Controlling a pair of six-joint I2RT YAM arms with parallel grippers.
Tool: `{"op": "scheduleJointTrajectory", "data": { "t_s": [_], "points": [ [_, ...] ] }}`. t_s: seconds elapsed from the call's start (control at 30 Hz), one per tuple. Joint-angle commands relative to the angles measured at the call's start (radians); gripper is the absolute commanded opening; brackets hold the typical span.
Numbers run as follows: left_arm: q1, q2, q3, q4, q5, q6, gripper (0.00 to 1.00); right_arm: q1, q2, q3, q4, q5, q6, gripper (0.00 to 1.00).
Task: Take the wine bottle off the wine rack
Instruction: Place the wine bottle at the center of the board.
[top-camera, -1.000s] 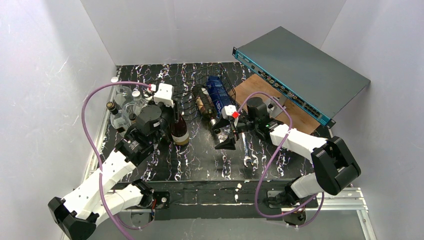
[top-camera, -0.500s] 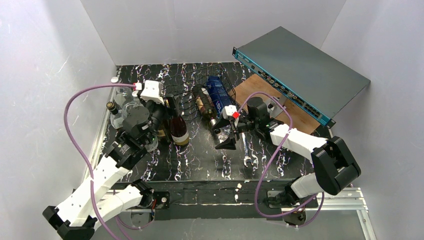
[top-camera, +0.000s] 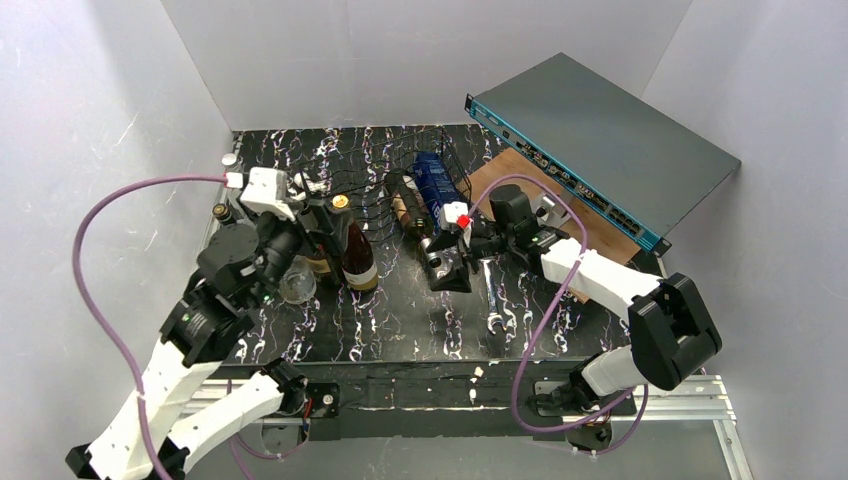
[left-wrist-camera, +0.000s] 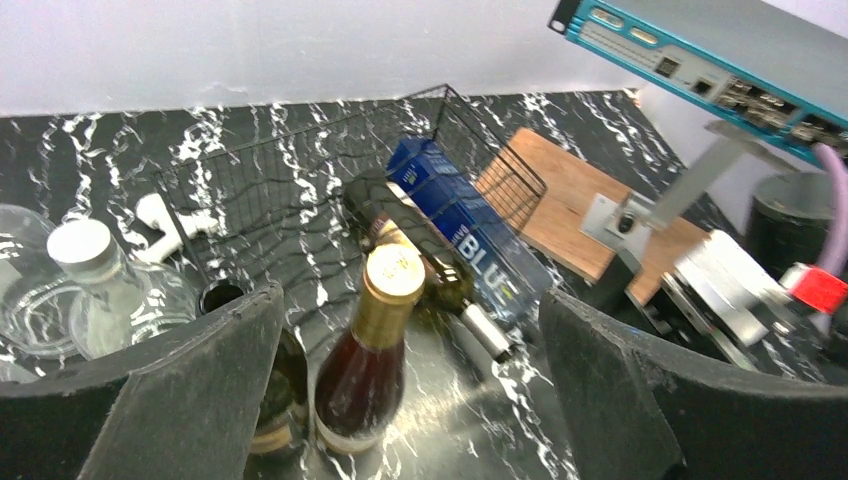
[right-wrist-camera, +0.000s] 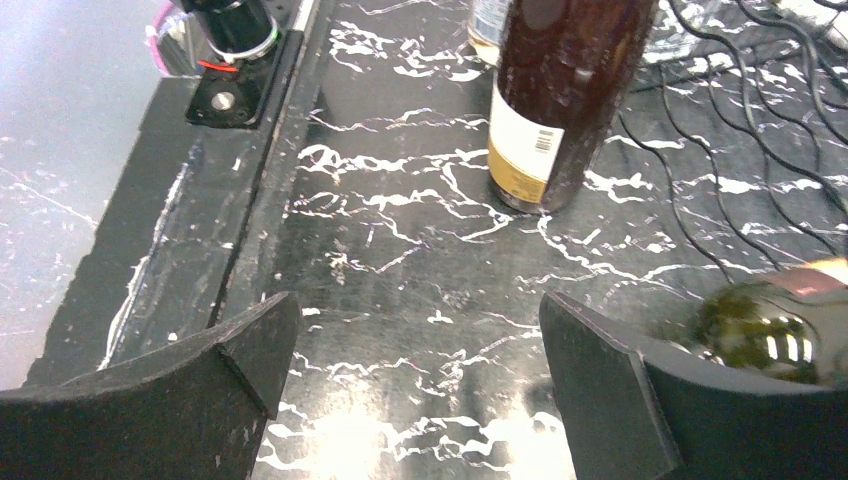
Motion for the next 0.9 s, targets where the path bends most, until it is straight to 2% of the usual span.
{"op": "scheduleJointTrajectory", "data": {
  "t_s": [0.0, 0.23, 0.43, 0.7, 0.87],
  "points": [
    [0.004, -0.067, 0.094, -0.217, 0.094, -0.092, 0.98, -0.006, 0.003, 0.100, -0.165, 0.100, -0.051, 0.98],
    [0.004, -0.180, 0.091, -0.373, 0.173, -0.155, 0.98, -0.003, 0.026, 0.244, -0.397, 0.297, -0.054, 0.98],
    [0.005, -0.277, -0.011, -0.382, 0.185, -0.193, 0.98, 0.013, 0.066, 0.328, -0.496, 0.450, 0.018, 0.98],
    [0.004, -0.318, -0.116, -0.356, 0.205, -0.222, 0.98, 0.085, 0.094, 0.310, -0.344, 0.707, 0.259, 0.98],
    [0.005, -0.359, -0.172, -0.354, 0.199, -0.250, 0.98, 0.174, 0.121, 0.294, -0.236, 0.901, 0.368, 0.98]
  ]
}}
